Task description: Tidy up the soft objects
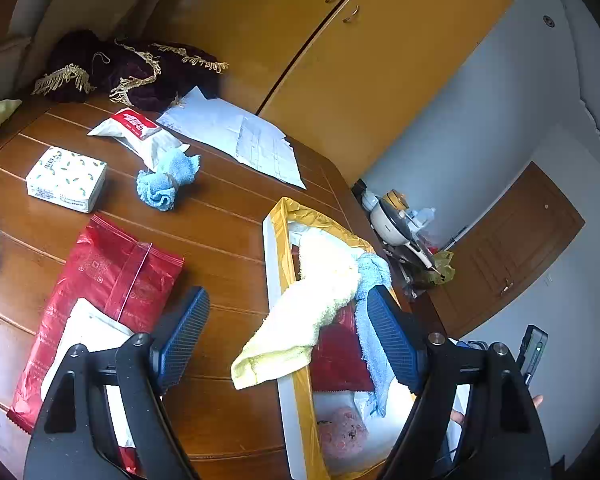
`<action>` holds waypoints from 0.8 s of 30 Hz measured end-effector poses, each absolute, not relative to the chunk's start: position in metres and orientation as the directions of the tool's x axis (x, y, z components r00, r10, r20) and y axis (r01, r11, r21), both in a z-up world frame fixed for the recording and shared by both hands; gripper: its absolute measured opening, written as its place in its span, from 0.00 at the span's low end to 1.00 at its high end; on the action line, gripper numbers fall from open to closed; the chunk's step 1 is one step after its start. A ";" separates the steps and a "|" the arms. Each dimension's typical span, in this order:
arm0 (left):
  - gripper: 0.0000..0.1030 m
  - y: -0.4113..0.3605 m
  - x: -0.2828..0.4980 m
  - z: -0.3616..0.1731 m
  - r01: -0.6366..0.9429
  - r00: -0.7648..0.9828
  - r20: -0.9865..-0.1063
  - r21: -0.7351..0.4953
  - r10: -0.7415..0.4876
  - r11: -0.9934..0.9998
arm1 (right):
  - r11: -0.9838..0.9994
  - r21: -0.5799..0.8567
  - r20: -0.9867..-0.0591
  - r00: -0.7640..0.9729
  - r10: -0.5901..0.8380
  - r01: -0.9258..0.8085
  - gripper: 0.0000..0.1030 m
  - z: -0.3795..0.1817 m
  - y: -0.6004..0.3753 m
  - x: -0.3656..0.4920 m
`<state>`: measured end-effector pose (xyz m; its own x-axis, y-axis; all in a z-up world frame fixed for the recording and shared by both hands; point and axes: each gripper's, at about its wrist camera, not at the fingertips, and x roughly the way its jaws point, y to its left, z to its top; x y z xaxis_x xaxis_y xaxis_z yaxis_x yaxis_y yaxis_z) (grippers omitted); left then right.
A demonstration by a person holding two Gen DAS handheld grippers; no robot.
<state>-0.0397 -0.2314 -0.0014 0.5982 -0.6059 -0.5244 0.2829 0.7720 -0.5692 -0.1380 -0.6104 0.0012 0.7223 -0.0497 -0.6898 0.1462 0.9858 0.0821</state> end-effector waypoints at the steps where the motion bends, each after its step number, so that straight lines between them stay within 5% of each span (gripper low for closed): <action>1: 0.79 -0.231 -0.040 -0.003 0.280 0.596 -0.526 -0.571 -0.606 0.772 | 0.986 0.070 -0.699 0.713 -0.059 0.149 0.83 -0.004 -0.612 -0.133; 5: 0.79 -0.230 -0.041 -0.005 0.279 0.596 -0.532 -0.565 -0.602 0.776 | 0.985 0.089 -0.696 0.717 -0.047 0.150 0.82 -0.007 -0.621 -0.109; 10: 0.79 -0.220 -0.040 -0.009 0.254 0.609 -0.541 -0.560 -0.581 0.788 | 0.972 0.184 -0.587 0.810 -0.011 0.147 0.83 0.035 -0.607 -0.106; 17: 0.79 -0.175 -0.042 -0.023 0.150 0.663 -0.562 -0.547 -0.495 0.823 | 0.913 0.402 -0.467 0.843 0.266 -0.065 0.83 0.055 -0.515 -0.107; 24: 0.79 -0.123 -0.057 -0.027 0.051 0.726 -0.563 -0.529 -0.395 0.847 | 0.804 0.570 -0.468 0.737 0.488 -0.169 0.83 0.035 -0.418 -0.085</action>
<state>-0.0574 -0.1225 -0.0275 0.7259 -0.3951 -0.5630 0.0506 0.8470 -0.5291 -0.0848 -0.4183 0.0347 0.7371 0.4876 -0.4680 -0.1694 0.8036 0.5705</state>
